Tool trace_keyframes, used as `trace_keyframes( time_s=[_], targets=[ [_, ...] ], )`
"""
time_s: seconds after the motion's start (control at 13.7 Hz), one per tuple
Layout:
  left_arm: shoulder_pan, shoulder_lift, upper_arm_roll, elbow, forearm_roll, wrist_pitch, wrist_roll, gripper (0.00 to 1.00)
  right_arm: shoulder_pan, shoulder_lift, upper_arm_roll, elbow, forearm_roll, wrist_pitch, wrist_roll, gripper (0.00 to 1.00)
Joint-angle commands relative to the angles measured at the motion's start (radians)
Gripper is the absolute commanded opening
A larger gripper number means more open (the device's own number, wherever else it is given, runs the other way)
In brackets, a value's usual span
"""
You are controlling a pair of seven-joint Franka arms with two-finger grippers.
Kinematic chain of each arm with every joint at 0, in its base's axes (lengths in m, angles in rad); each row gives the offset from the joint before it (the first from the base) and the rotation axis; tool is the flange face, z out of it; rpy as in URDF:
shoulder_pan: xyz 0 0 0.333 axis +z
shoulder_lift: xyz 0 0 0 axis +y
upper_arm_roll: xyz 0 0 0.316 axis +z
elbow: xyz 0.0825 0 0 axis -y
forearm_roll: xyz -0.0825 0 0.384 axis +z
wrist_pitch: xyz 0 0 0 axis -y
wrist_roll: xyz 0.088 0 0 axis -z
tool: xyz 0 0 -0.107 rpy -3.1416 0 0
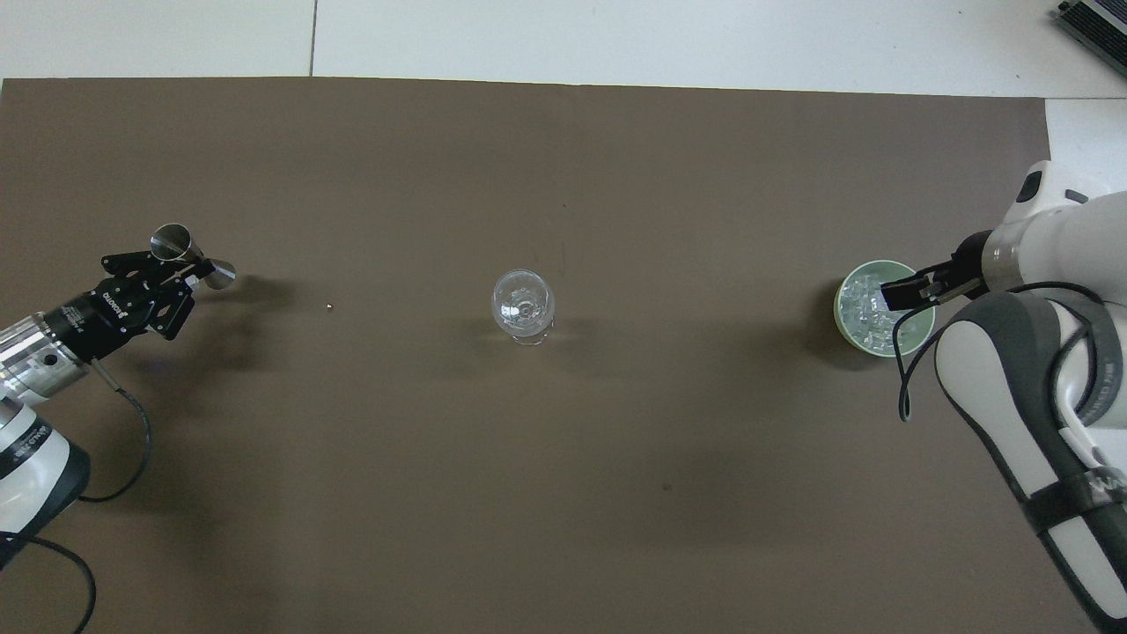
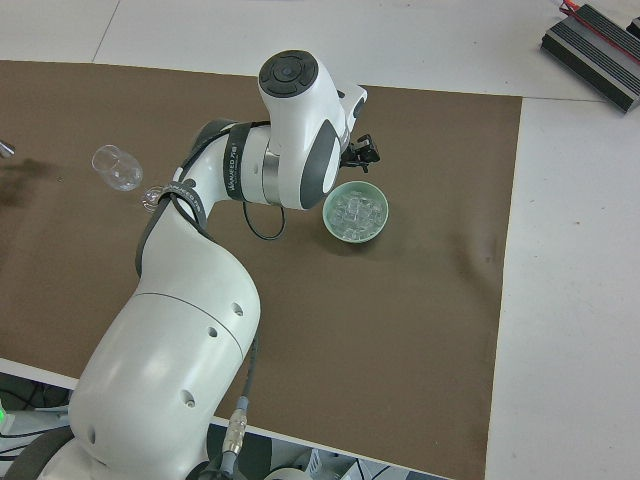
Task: Pour wine and add ice with both arms
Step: 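Set down the jigger with the left gripper while the right gripper grasps ice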
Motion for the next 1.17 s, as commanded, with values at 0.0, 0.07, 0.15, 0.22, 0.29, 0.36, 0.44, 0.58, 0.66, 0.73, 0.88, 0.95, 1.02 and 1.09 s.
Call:
trace_keyframes(
  time_s=[0.0, 0.07, 0.15, 0.22, 0.29, 0.36, 0.44, 0.58, 0.66, 0.73, 0.88, 0.95, 1.02, 1.09],
  targets=[
    [-0.004, 0.004, -0.004, -0.026, -0.038, 0.024, 0.040, 0.00, -0.019, 0.015, 0.009, -0.071, 0.001, 0.061, -0.058, 1.00],
    [-0.004, 0.007, -0.004, -0.031, -0.041, 0.025, 0.046, 0.00, -0.018, 0.029, 0.009, -0.074, 0.001, 0.083, -0.060, 1.00],
    [-0.010, 0.008, -0.004, -0.045, -0.065, 0.024, 0.077, 0.00, -0.018, 0.046, 0.009, -0.074, 0.001, 0.096, -0.065, 1.00],
    [-0.019, 0.007, -0.004, -0.060, -0.100, 0.024, 0.109, 0.00, -0.018, 0.060, 0.009, -0.074, 0.001, 0.108, -0.072, 0.95],
    [-0.027, 0.007, -0.004, -0.080, -0.124, 0.025, 0.117, 0.00, -0.019, 0.063, 0.009, -0.086, 0.001, 0.123, -0.075, 0.86],
    [-0.030, 0.007, -0.004, -0.088, -0.137, 0.025, 0.129, 0.00, -0.019, 0.069, 0.009, -0.100, 0.001, 0.148, -0.077, 0.81],
    [-0.029, 0.007, -0.004, -0.091, -0.139, 0.022, 0.144, 0.00, -0.025, 0.074, 0.009, -0.114, 0.001, 0.178, -0.094, 0.74],
    [-0.027, 0.007, -0.004, -0.094, -0.139, 0.018, 0.154, 0.00, -0.030, 0.083, 0.009, -0.117, 0.001, 0.189, -0.101, 0.64],
    [-0.021, 0.005, -0.004, -0.095, -0.139, 0.015, 0.152, 0.08, -0.030, 0.084, 0.009, -0.118, 0.001, 0.189, -0.101, 0.62],
    [-0.016, 0.005, -0.004, -0.095, -0.139, 0.013, 0.152, 0.24, -0.030, 0.086, 0.009, -0.120, 0.001, 0.189, -0.100, 0.61],
    [-0.018, 0.005, -0.003, -0.095, -0.139, 0.013, 0.152, 0.35, -0.030, 0.089, 0.009, -0.120, 0.001, 0.197, -0.094, 0.55],
    [-0.016, 0.005, -0.003, -0.095, -0.139, 0.013, 0.152, 0.44, -0.030, 0.091, 0.009, -0.119, 0.001, 0.202, -0.092, 0.52],
    [-0.016, 0.005, -0.003, -0.095, -0.138, 0.013, 0.152, 0.50, -0.030, 0.091, 0.009, -0.118, 0.001, 0.209, -0.088, 0.49],
    [-0.016, 0.005, -0.003, -0.095, -0.138, 0.013, 0.154, 0.53, -0.029, 0.092, 0.009, -0.120, 0.001, 0.214, -0.082, 0.47]
  ],
)
